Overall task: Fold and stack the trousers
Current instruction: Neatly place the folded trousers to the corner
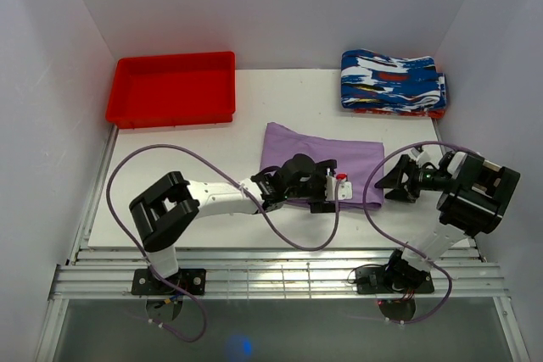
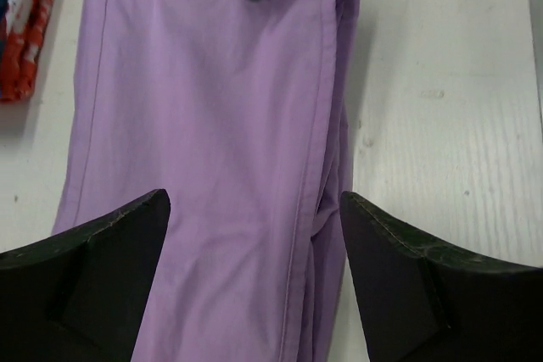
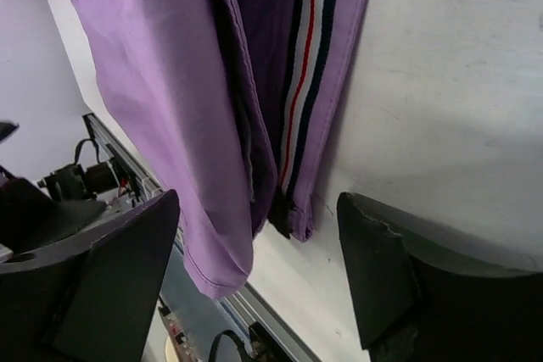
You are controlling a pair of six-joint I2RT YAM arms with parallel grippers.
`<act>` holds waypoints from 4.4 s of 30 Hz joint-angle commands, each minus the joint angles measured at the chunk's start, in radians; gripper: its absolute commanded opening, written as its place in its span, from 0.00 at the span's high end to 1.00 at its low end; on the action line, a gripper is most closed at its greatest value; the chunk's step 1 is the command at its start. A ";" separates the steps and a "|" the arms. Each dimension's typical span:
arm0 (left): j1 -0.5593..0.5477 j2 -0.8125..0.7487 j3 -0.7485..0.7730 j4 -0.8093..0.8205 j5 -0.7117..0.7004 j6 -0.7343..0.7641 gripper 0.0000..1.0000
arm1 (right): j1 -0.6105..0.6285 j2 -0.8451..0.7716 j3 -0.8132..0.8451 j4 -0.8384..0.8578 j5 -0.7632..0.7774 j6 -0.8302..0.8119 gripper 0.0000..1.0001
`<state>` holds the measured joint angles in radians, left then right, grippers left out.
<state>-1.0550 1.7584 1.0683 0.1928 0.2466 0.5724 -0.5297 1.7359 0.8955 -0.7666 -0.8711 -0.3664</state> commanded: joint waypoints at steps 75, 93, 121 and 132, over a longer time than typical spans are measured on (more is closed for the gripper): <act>0.029 0.369 0.421 -0.038 0.088 -0.324 1.00 | 0.165 -0.395 -0.672 1.552 0.098 1.336 0.10; 0.043 0.369 0.432 -0.030 0.108 -0.330 1.00 | 0.208 -0.432 -0.721 1.384 0.320 1.302 0.10; 0.021 0.333 0.395 -0.029 0.256 -0.361 1.00 | 0.343 -0.165 -0.594 1.762 0.317 1.310 0.54; 0.062 -0.094 0.132 -0.295 0.214 -0.519 0.41 | 0.352 -0.300 -0.339 1.472 0.187 0.996 0.92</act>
<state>-1.0058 1.8744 1.2747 0.0208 0.4065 0.1246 -0.1753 1.5265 0.4175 0.7761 -0.6800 0.8246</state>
